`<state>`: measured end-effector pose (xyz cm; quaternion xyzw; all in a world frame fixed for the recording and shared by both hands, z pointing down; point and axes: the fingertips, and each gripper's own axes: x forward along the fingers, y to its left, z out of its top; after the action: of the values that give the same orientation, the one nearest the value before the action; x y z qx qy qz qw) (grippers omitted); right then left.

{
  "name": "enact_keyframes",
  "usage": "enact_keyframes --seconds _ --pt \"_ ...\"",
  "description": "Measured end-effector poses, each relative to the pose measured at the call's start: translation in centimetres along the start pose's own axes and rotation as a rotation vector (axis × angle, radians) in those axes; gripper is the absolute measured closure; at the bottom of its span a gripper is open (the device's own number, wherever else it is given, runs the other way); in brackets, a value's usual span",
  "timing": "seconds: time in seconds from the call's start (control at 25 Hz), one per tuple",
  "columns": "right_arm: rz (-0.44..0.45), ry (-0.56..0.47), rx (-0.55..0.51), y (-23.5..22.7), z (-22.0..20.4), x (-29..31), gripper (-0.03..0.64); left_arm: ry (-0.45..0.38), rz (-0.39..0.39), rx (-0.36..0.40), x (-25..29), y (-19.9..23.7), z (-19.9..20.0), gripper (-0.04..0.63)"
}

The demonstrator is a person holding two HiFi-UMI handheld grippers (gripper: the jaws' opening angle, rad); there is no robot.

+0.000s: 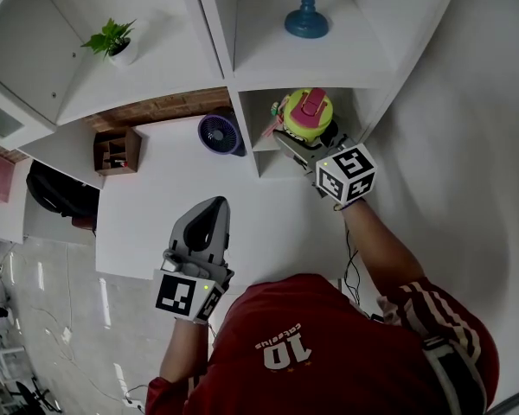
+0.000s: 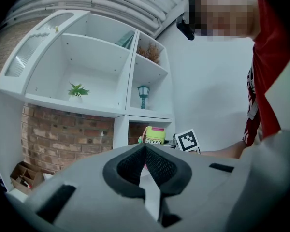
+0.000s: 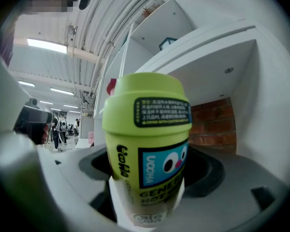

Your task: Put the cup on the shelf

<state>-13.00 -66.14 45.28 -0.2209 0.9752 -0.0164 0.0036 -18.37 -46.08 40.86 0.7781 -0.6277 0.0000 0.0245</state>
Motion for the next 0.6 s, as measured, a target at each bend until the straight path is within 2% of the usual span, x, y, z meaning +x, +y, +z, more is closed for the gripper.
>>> enact_keyframes --seconds 0.32,0.48,0.6 --pt "0.038 0.022 -0.021 -0.4 -0.9 2.7 0.213 -0.041 0.037 0.033 1.9 1.6 1.9 0.601" --pt "0.035 0.035 -0.005 -1.1 -1.8 3.7 0.213 -0.049 0.075 0.059 2.5 3.2 2.2 0.601" --pt "0.027 0.043 0.003 -1.7 -2.3 4.3 0.213 -0.048 0.089 0.051 2.9 3.9 2.2 0.601"
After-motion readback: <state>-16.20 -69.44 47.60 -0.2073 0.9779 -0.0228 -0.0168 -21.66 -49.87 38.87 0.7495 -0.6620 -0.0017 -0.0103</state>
